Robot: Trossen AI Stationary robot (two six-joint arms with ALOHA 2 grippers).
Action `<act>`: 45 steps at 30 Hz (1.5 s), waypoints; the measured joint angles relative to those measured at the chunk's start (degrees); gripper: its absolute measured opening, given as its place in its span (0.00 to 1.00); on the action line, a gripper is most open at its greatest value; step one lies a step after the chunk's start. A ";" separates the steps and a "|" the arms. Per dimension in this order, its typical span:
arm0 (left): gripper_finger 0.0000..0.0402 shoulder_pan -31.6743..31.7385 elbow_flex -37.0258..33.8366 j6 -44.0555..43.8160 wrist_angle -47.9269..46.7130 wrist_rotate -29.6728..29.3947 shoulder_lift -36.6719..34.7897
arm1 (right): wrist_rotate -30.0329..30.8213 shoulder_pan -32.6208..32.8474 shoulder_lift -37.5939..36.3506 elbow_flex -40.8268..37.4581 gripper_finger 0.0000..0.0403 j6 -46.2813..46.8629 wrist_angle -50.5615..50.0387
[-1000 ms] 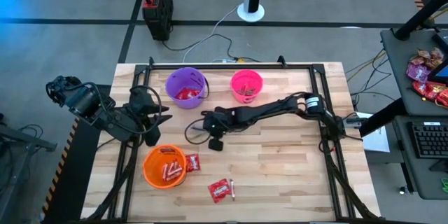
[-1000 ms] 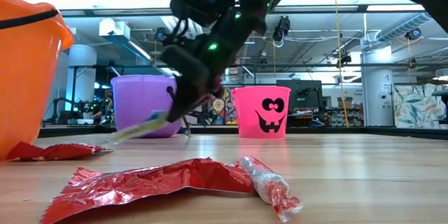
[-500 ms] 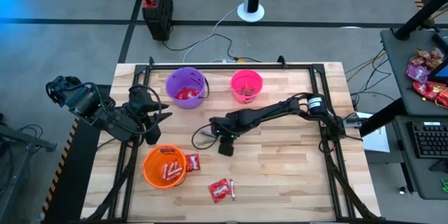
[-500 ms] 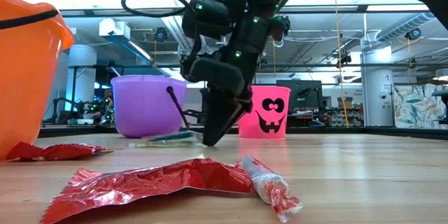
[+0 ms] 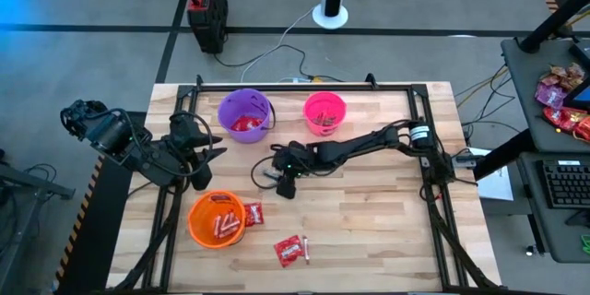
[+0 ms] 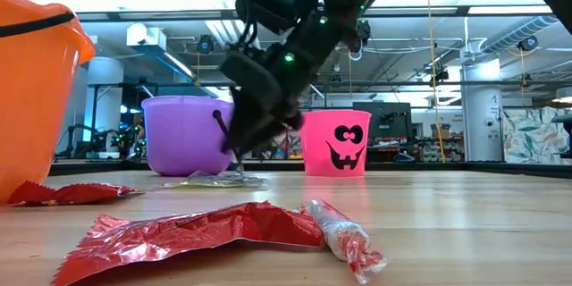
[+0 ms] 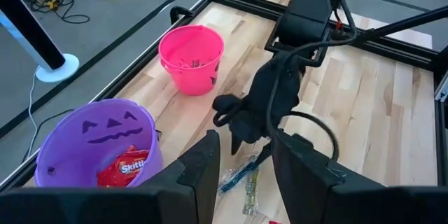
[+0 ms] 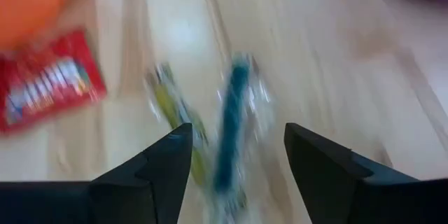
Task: Sort candy by brand, put in halloween buckets
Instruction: Put the transparent blue candy into the pink bucket
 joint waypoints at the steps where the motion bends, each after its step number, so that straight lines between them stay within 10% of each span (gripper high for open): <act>1: 0.28 0.01 0.00 0.00 0.00 0.00 0.00 | 0.01 0.00 0.22 -0.79 0.55 0.09 3.39; 15: 0.28 0.00 0.00 0.63 0.00 -0.13 0.00 | -0.67 0.00 6.73 -3.40 0.50 5.02 14.62; 30: 0.28 0.02 -0.01 0.98 0.00 -1.55 0.00 | 0.42 -0.78 6.05 -3.75 0.06 0.89 13.50; 45: 0.28 0.02 -1.42 1.56 -1.01 -1.53 0.10 | 2.65 -5.11 -18.40 -3.79 0.05 3.17 -13.53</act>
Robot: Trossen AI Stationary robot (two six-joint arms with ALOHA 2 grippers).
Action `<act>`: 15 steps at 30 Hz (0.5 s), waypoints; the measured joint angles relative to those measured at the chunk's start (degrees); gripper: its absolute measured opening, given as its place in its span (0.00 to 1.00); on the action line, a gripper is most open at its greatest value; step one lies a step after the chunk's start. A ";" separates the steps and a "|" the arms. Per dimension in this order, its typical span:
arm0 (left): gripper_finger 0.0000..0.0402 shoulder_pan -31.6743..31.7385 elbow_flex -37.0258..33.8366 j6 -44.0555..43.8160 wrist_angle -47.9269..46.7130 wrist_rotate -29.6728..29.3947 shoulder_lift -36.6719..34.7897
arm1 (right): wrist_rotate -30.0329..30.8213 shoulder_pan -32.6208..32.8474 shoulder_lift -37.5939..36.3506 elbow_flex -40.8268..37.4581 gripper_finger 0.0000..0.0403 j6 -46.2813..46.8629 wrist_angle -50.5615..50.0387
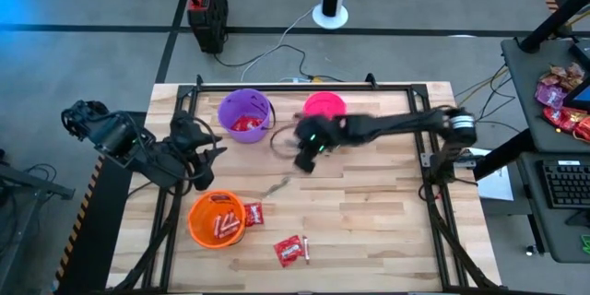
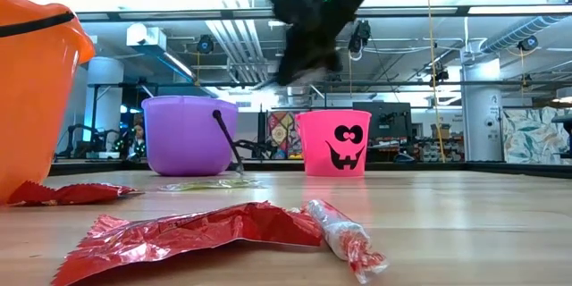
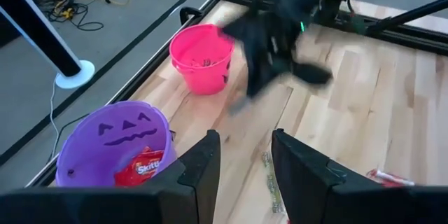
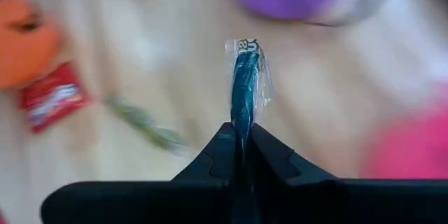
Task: Sort candy by brand, put in halloween buckets
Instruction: Put the transparent blue candy into the pink bucket
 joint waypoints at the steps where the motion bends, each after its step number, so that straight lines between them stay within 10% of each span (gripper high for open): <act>1: 0.28 0.00 -0.30 0.15 0.00 0.02 0.07 | 1.23 -1.25 -1.76 0.02 0.04 0.37 -2.84; 15: 0.28 0.00 -0.89 0.21 6.79 5.75 4.98 | -0.90 -20.73 -4.07 -0.28 0.11 1.50 -12.68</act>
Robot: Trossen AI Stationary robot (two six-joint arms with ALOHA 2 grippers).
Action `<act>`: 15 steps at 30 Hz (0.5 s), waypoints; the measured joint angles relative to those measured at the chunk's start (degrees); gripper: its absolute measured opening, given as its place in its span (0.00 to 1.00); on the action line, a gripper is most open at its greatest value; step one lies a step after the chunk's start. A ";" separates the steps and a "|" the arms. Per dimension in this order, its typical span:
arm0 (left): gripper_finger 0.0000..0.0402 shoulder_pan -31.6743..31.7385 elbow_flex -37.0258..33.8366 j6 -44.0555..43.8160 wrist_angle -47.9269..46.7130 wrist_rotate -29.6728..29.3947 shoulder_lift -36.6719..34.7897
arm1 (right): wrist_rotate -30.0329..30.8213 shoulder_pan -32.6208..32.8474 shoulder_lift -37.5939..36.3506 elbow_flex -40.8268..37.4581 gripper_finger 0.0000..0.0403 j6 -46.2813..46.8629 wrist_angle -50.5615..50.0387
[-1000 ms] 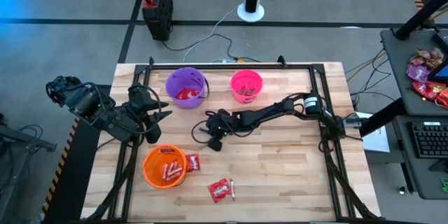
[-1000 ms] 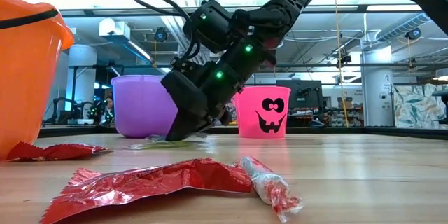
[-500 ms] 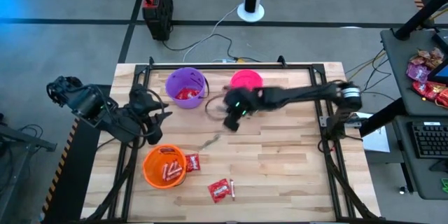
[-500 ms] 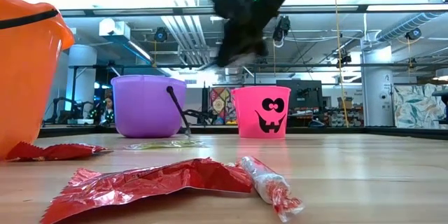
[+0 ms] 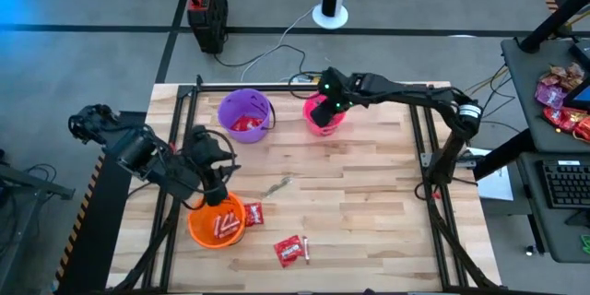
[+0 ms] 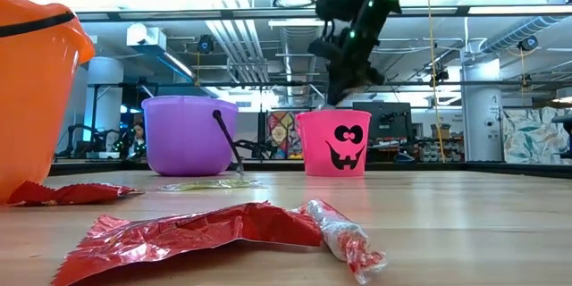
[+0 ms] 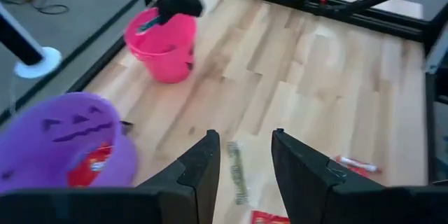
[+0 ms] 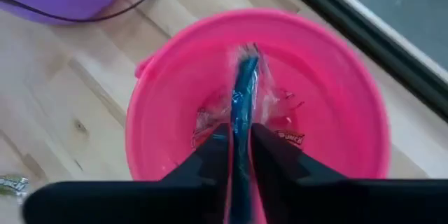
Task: Sort candy by brand, put in halloween buckets
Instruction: Put the transparent blue candy into the pink bucket, then put the red candy into the purple bucket
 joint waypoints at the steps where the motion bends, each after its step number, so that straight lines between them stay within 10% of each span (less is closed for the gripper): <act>1: 0.28 0.00 0.00 -0.05 0.99 0.50 0.49 | -0.25 -0.38 0.56 0.00 0.14 -0.12 0.06; 15: 0.28 0.66 10.28 -0.66 6.11 13.30 14.36 | -6.16 -0.06 -5.32 0.10 0.43 -3.24 -4.79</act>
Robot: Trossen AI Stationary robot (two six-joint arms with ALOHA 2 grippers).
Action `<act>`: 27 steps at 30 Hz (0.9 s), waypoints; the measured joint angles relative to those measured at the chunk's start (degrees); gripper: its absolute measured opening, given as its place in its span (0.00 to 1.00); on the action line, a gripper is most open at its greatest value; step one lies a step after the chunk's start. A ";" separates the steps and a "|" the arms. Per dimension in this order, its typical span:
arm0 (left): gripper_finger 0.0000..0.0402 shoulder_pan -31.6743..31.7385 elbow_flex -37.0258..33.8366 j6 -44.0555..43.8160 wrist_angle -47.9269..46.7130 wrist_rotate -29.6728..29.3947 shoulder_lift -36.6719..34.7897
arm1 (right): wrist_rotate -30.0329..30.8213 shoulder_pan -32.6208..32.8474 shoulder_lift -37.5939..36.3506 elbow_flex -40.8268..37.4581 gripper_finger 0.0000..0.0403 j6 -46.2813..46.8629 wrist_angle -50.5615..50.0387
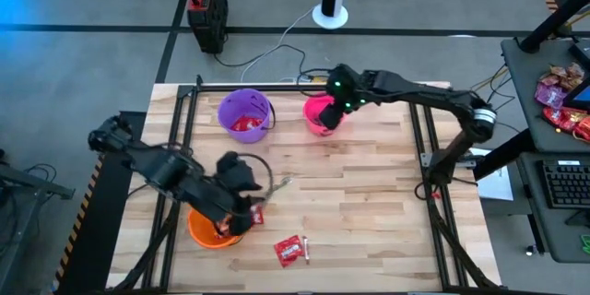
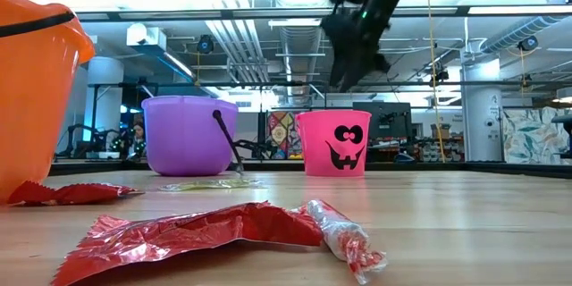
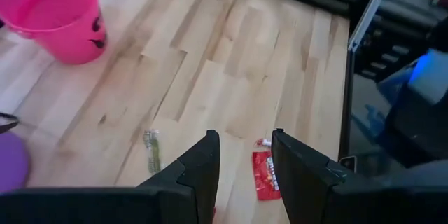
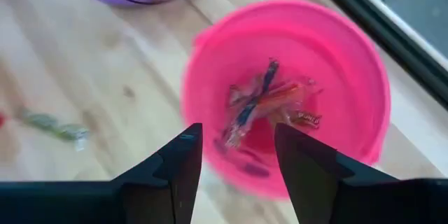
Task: Sort candy by brand, put in halloween buckets
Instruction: Put the red candy into the purple bucket
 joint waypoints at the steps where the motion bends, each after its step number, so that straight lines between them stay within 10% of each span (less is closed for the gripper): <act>1: 0.28 0.00 1.05 0.47 -0.25 0.13 1.52 | -0.03 0.60 -1.53 -0.15 0.43 0.17 -0.51; 14: 0.28 -0.02 3.57 8.45 0.21 11.81 18.75 | 7.04 12.29 -19.50 -8.00 0.43 4.95 1.72; 27: 0.28 0.58 1.98 19.57 11.62 24.52 33.09 | 8.28 15.25 -19.83 -15.17 0.47 8.02 4.05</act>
